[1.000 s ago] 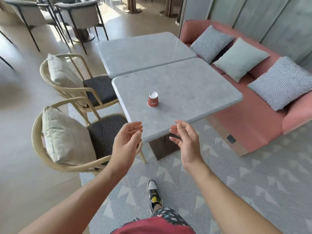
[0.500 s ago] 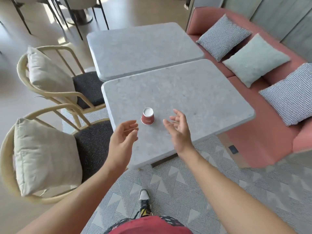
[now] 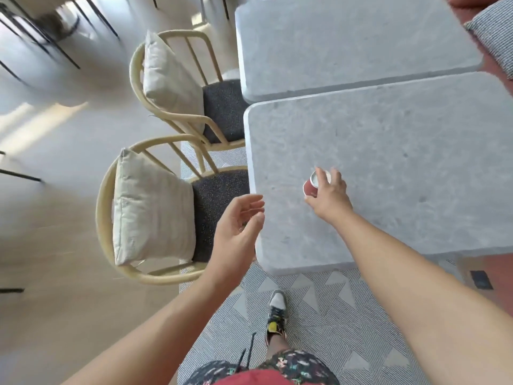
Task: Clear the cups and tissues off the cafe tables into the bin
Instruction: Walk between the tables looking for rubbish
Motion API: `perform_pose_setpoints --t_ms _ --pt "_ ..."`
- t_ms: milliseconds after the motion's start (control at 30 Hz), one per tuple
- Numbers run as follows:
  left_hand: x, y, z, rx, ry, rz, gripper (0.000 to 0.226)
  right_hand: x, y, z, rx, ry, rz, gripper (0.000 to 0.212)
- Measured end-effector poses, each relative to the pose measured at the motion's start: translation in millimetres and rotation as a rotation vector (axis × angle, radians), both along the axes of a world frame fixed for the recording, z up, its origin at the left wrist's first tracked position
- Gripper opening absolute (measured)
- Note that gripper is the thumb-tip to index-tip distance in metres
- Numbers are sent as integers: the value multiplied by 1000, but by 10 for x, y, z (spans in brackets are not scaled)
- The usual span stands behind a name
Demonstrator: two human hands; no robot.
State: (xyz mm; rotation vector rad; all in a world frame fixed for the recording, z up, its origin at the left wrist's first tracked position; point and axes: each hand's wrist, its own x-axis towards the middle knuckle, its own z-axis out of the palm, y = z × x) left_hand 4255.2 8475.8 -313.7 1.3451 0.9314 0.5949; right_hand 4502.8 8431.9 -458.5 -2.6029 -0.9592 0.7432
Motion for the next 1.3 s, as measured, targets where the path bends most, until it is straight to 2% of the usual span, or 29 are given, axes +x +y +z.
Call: perform_pose_setpoints --t_ms 133,267,600,700,867,1067,1300 --pt "-109 38 4 13 34 44 27 -14 98 -199 84 -51 -30 67" --pt "-211 45 15 0 40 108 28 -119 120 -81 241 -16 -74 53" --pt "-428 -7 184 -11 -82 178 28 -824 -190 1170 750 175 -130 67" --pt "-573 -17 224 -10 -110 218 28 -1101 -154 1465 832 256 -107 61" --pt "-1118 17 317 22 -134 372 23 -1760 136 1717 818 422 145 61" --pt "-2259 -164 417 54 -149 702 27 -2956 484 1866 700 679 503 58" --pt "-3844 -871 573 128 -157 1112 29 -4716 378 1993 616 733 824 62"
